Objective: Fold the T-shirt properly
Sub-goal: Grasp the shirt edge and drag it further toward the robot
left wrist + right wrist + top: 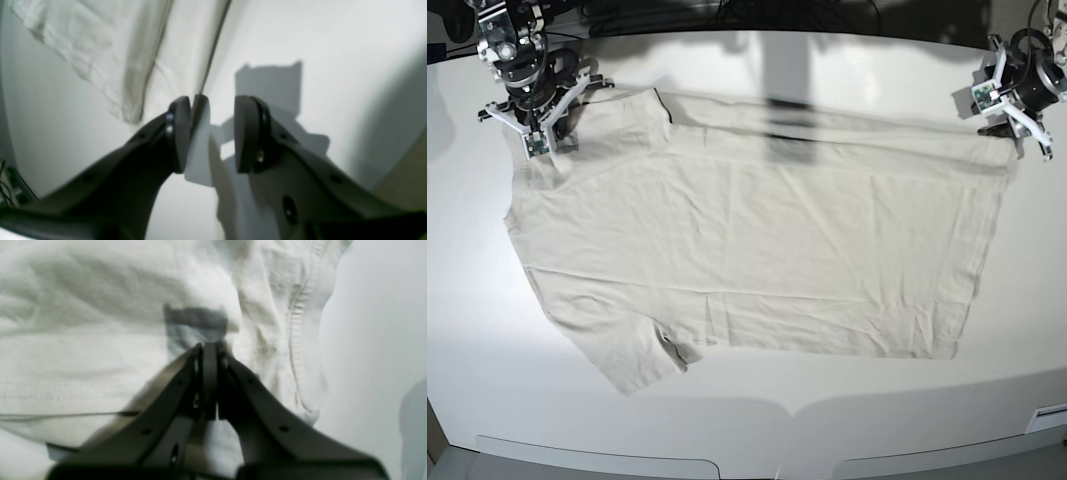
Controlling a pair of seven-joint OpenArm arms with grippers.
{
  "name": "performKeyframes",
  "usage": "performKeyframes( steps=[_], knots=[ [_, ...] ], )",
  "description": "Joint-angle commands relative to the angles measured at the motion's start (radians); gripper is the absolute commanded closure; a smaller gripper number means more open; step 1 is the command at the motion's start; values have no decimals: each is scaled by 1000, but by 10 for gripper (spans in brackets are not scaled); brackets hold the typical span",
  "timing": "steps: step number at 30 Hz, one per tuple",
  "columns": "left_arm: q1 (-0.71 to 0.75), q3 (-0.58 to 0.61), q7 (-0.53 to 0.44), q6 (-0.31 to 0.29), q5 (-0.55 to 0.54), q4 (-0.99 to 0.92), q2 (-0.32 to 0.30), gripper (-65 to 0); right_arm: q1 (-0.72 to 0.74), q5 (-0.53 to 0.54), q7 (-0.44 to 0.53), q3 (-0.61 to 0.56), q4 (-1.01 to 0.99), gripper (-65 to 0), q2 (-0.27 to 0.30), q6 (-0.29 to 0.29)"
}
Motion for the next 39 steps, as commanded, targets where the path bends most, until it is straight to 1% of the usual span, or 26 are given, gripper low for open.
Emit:
performKeyframes(
  steps=[1,9,12,13,15,17,20,24,26,31,36,39],
  knots=[
    [-13,-7,-1,12,-7,6,-17,-217,-6,1,-18,2,5,0,11,3],
    [-74,-7,-7,12,-7,-128,-17,-208,-6,0,-21,2,5,0,11,3],
    [-74,-7,-53,12,-6,-179,-17,-119,-5,0,-19,2,5,0,11,3],
    [-74,-6,-56,12,-6,-192,-17,-99,-5,0,-20,2,5,0,12,3],
    [-74,-3,-42,12,-5,-211,-17,-60,-5,0,-20,2,5,0,11,3],
    [-70,-3,-24,12,-6,-217,-17,0,-6,0,-20,2,5,0,12,3],
    [-64,-3,-12,12,-7,-217,-17,0,-6,0,-20,2,5,0,12,3],
    [-16,-3,53,12,-13,-216,-18,0,-6,-8,-21,2,5,0,12,14],
    [35,-3,53,12,-34,-216,-18,0,-6,-27,-21,2,5,0,11,31],
    [143,-3,50,12,-128,-216,-18,0,-6,-29,-21,2,5,0,11,32],
    [189,-3,51,12,-185,-209,-18,0,-24,-29,-53,2,5,0,12,32],
    [225,-3,51,12,-196,-186,-18,0,-68,-29,-33,2,5,0,11,22]
  ],
)
